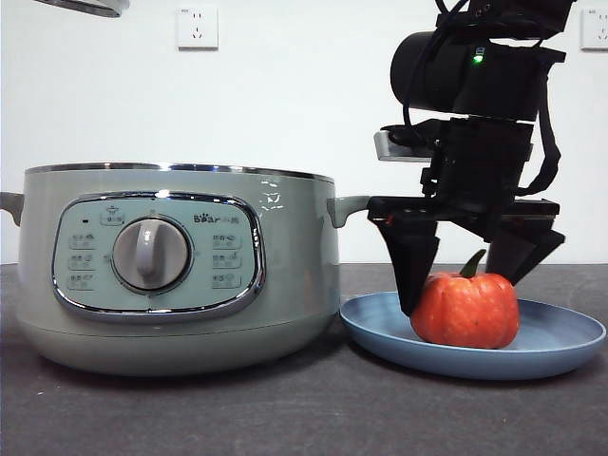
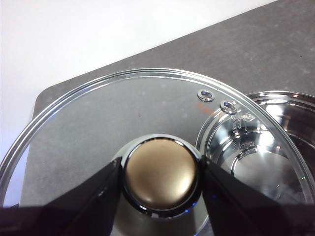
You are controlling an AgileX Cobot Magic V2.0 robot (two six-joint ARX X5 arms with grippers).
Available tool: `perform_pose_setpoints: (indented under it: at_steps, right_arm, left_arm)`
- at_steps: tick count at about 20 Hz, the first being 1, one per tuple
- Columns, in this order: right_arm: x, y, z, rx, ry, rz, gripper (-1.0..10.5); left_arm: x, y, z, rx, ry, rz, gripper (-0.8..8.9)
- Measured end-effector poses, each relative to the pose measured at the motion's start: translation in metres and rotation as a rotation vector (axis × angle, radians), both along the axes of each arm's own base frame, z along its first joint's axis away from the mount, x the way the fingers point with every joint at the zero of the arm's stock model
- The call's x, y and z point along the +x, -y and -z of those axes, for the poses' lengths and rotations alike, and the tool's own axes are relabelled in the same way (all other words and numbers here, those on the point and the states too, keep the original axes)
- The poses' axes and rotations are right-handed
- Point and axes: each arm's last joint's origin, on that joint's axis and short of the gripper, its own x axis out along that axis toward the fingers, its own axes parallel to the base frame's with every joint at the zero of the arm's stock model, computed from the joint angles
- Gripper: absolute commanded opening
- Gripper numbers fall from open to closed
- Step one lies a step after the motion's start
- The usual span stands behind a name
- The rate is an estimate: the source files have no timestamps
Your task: Take the pumpkin out from the steamer,put the pumpkin in the blue plate,close the lid
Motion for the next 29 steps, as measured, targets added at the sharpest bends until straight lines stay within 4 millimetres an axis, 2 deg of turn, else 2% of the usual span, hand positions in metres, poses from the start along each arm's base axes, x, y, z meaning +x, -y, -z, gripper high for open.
perform_pose_setpoints:
  at_steps: [6,8,11,18,22,25,29]
  right_arm:
    - [-0.001,0.002,-0.002,-0.001,-0.008,0.007,6.0]
    - [-0.006,0.004,-0.014,0.016,0.023,0.008,6.0]
    - [-0.016,0.010,-0.045,0.069,0.115,0.008,6.0]
    - [-0.045,0.027,-0.103,0.173,0.298,0.009,6.0]
    - [-0.066,0.039,-0.130,0.225,0.389,0.009,6.0]
    - [-0.079,0.047,-0.143,0.244,0.437,0.015,6.0]
    - [-0.089,0.056,-0.150,0.171,0.487,0.077,6.0]
  left_arm:
    - [0.000,0.002,0.000,-0.023,-0.009,0.045,-0.09]
    - [0.002,0.004,-0.001,-0.047,-0.006,0.083,-0.09]
    - [0.011,0.011,0.000,-0.077,-0.016,0.145,-0.09]
    - [0.054,0.041,0.017,-0.134,-0.128,0.315,-0.09]
    - [0.083,0.059,0.034,-0.145,-0.202,0.366,-0.09]
    - [0.104,0.072,0.052,-0.139,-0.277,0.385,-0.09]
    - [0.125,0.084,0.074,-0.128,-0.356,0.395,-0.09]
